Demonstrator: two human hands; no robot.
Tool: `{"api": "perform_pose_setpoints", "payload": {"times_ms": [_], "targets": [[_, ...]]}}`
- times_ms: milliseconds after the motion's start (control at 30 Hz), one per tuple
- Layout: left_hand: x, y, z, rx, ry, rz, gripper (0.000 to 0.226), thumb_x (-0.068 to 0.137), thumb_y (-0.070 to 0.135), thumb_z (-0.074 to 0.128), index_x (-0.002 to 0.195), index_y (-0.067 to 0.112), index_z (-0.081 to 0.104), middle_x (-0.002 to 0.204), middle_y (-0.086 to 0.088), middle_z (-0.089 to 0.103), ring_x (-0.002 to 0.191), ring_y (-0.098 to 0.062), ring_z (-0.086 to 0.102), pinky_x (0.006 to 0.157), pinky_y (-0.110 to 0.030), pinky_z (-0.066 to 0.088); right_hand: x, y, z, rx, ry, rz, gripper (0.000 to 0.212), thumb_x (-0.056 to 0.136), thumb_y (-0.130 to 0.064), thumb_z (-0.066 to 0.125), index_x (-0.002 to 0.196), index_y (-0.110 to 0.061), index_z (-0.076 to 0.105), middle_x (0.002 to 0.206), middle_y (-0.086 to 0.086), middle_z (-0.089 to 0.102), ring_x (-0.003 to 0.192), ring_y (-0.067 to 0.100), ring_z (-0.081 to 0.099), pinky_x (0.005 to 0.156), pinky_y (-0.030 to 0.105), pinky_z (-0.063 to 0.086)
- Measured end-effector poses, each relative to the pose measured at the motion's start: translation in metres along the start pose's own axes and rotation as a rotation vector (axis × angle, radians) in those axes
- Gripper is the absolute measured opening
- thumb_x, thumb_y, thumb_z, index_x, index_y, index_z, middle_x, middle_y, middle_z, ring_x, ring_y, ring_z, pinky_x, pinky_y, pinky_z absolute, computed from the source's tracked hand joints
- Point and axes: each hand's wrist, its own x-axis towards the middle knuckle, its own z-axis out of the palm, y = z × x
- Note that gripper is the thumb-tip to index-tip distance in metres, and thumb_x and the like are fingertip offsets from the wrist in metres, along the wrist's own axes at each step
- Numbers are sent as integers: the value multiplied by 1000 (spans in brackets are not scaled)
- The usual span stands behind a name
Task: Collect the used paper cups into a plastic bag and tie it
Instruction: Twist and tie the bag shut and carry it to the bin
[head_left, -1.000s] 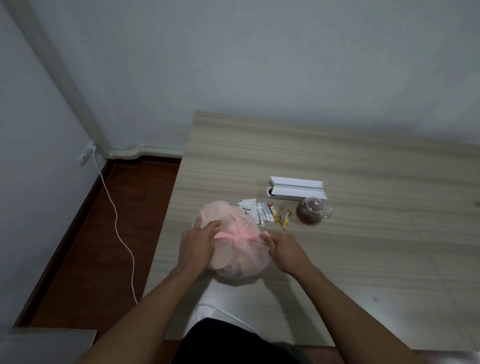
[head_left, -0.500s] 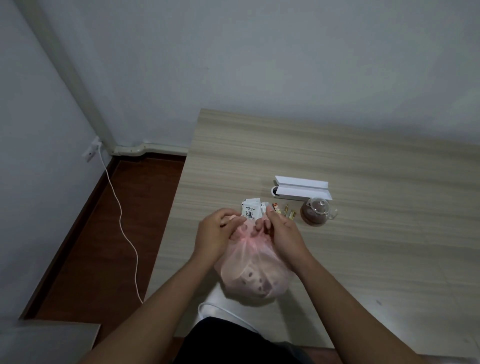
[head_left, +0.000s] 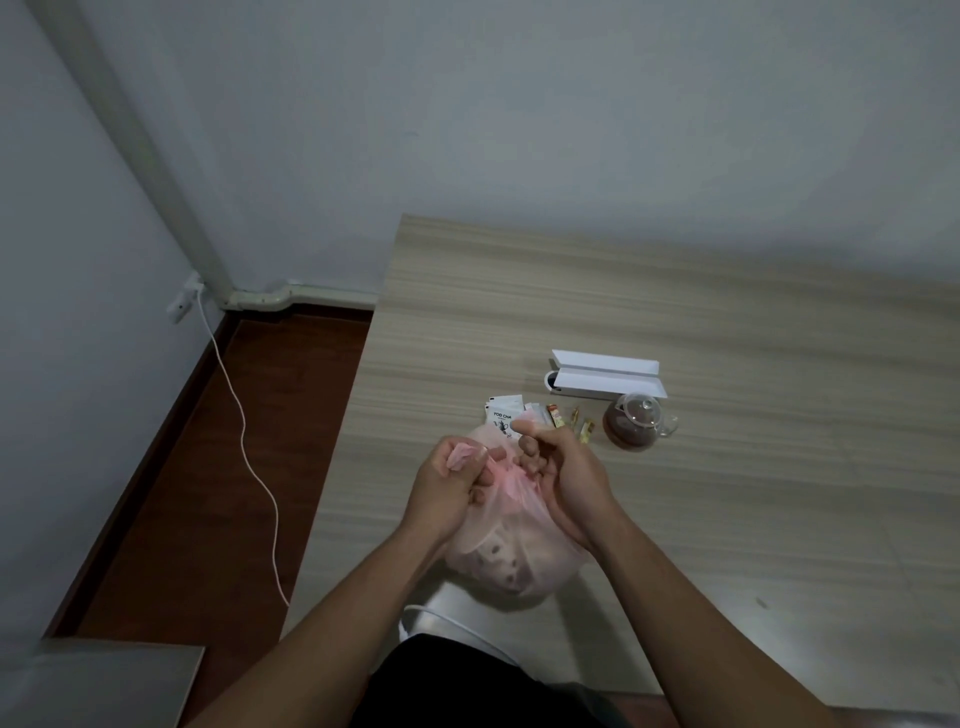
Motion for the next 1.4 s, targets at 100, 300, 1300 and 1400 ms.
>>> {"api": "perform_pose_setpoints", "payload": {"times_ms": [100, 300, 1300, 1400], "targets": [[-1, 0, 2, 41, 69, 51, 10, 115, 19, 54, 116, 11, 60, 98, -11, 84, 74, -20, 64, 65, -30, 53, 1, 5, -6, -253, -41, -72, 32, 106, -9, 57, 129, -9, 79, 92, 7, 66, 75, 14, 54, 74, 25, 46], [9, 9, 8, -441, 81, -219, 41, 103, -11, 66, 138, 5, 51, 126, -31, 73, 116, -38, 75, 113, -46, 57, -1, 8, -4, -240, -60, -68, 48, 112, -10, 57, 155, -29, 48, 124, 19, 79, 100, 25, 76, 104, 44, 60], [-1, 32, -1, 107, -342, 27, 14, 100, 13, 78, 99, 8, 65, 71, -10, 70, 52, -9, 52, 45, -18, 41, -20, -14, -4, -421, -49, -68, 13, 98, 6, 69, 107, 5, 78, 74, 16, 76, 62, 14, 72, 60, 20, 58], [-2, 31, -1, 58, -285, -59, 35, 99, 14, 80, 120, 8, 52, 70, -9, 69, 49, -9, 51, 42, -18, 39, -21, -17, -6, -522, -128, -90, 12, 102, -5, 72, 107, 0, 82, 83, 16, 80, 70, 14, 72, 74, 24, 60]]}}
